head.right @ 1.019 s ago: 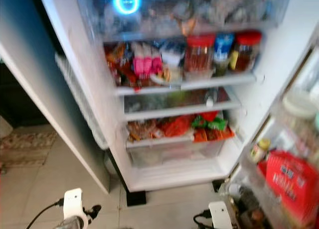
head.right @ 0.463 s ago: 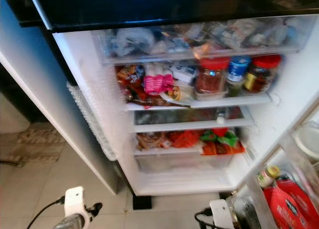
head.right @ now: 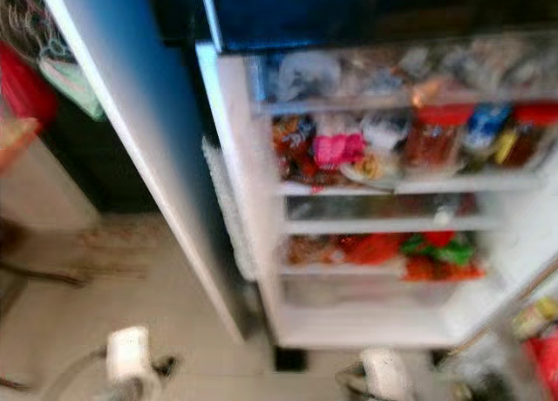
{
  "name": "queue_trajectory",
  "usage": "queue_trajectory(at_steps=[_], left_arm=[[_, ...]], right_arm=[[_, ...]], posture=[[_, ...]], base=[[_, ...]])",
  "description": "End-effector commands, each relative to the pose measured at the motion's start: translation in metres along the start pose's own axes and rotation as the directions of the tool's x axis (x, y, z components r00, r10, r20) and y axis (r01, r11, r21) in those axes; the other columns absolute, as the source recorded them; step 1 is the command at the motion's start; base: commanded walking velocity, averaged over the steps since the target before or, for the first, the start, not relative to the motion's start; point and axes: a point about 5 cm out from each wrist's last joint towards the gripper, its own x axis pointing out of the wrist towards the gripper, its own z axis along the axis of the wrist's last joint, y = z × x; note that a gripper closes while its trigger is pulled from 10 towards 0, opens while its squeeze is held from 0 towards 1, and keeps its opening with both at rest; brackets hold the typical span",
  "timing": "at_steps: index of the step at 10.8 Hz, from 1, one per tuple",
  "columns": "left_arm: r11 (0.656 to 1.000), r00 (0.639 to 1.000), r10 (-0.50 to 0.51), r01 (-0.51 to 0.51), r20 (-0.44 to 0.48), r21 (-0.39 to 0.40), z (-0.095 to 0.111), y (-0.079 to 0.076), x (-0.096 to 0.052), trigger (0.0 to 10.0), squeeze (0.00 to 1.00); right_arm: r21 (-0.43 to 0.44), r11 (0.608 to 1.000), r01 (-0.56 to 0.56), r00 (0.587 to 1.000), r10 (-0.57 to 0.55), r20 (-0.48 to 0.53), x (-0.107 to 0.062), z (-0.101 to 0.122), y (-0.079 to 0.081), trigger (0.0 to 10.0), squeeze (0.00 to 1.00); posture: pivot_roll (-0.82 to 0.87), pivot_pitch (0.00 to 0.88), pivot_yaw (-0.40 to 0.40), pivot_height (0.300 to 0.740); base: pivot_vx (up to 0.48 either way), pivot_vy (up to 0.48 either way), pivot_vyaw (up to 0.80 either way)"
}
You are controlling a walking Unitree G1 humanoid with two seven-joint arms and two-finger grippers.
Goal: Restocking fridge
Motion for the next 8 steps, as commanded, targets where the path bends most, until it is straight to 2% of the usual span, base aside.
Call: queue_trajectory(at_steps=[1, 5, 8], left_arm=[[1.0, 1.0, 0.025, -0.025, -0.01, 0.013, 0.0009, 0.0105, -0.0003, 10.0, 0.0], [1.0, 1.0, 0.025, -0.025, -0.01, 0.017, 0.0011, 0.0113, -0.0003, 10.0, 0.0], [1.0, 1.0, 0.023, -0.023, -0.012, 0.02, 0.0011, 0.0115, -0.0003, 10.0, 0.0]], right_arm=[[0.008, 1.0, -0.019, 1.0, 0.019, 0.012, 0.0023, 0.0044, 0.0088, 10.0, 0.0], [0.008, 1.0, -0.015, 1.0, 0.015, 0.014, 0.0023, 0.0044, 0.0092, 10.0, 0.0], [0.011, 1.0, -0.012, 1.0, 0.012, 0.012, 0.0024, 0.0042, 0.0094, 10.0, 0.0]], posture=[[0.03, 0.0, 0.044, 0.74], [0.03, 0.0, 0.051, 0.74], [0.03, 0.0, 0.052, 0.74]], base=[[0.0, 0.446, 0.0], [0.0, 0.394, 0.0], [0.0, 0.0, 0.0]])
